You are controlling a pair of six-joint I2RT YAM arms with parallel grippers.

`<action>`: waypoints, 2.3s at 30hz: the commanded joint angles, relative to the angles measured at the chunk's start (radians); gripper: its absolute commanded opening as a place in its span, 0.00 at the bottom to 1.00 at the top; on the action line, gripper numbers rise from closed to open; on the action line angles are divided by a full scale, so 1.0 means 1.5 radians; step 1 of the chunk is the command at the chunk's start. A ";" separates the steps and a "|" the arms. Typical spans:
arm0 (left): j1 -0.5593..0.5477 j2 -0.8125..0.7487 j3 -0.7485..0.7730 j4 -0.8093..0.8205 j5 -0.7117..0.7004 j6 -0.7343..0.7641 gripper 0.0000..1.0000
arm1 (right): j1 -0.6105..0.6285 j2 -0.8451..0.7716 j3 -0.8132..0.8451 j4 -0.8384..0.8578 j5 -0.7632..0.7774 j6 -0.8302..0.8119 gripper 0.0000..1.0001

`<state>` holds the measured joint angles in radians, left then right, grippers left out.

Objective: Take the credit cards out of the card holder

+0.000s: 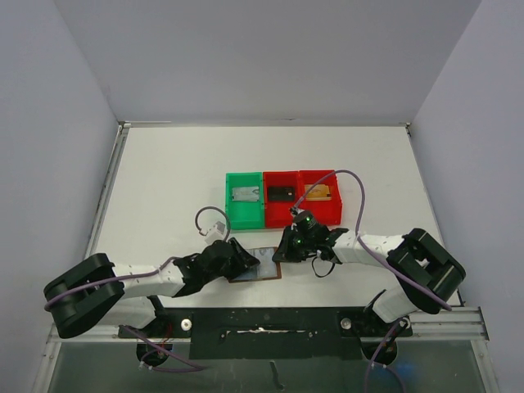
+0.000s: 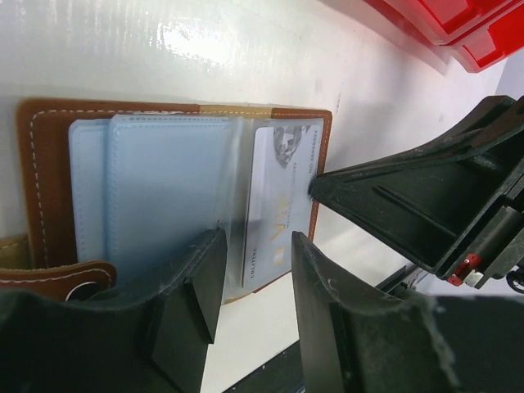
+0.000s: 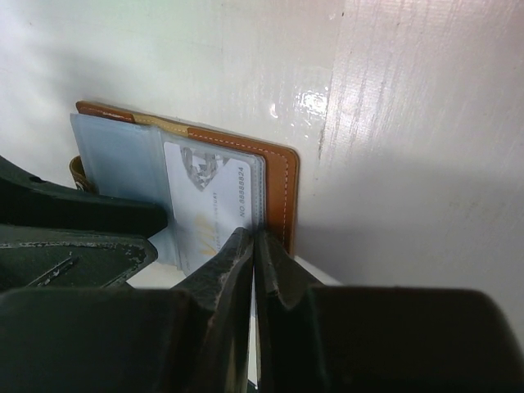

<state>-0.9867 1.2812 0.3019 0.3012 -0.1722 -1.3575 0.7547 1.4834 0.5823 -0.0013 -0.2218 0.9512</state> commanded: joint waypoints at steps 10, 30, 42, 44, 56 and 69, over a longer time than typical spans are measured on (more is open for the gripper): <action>-0.002 0.065 -0.038 0.078 0.018 -0.013 0.37 | 0.006 0.034 -0.023 0.038 -0.054 0.008 0.01; -0.002 0.046 -0.018 0.065 0.009 0.021 0.00 | 0.006 0.029 -0.016 0.002 -0.027 -0.001 0.04; -0.001 -0.043 -0.030 -0.031 -0.019 0.041 0.00 | 0.005 0.034 -0.011 -0.012 -0.011 -0.004 0.10; -0.001 -0.052 -0.038 -0.031 -0.020 0.039 0.00 | 0.004 0.034 -0.010 -0.013 -0.012 -0.005 0.10; -0.001 -0.071 -0.039 -0.043 -0.022 0.048 0.00 | 0.004 -0.003 0.019 -0.036 -0.013 -0.042 0.18; 0.000 -0.092 -0.036 -0.041 -0.022 0.062 0.00 | 0.040 -0.019 0.106 -0.036 -0.042 -0.080 0.29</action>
<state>-0.9867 1.1694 0.2413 0.2375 -0.1844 -1.2945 0.7761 1.4330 0.6849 -0.1177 -0.2367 0.8513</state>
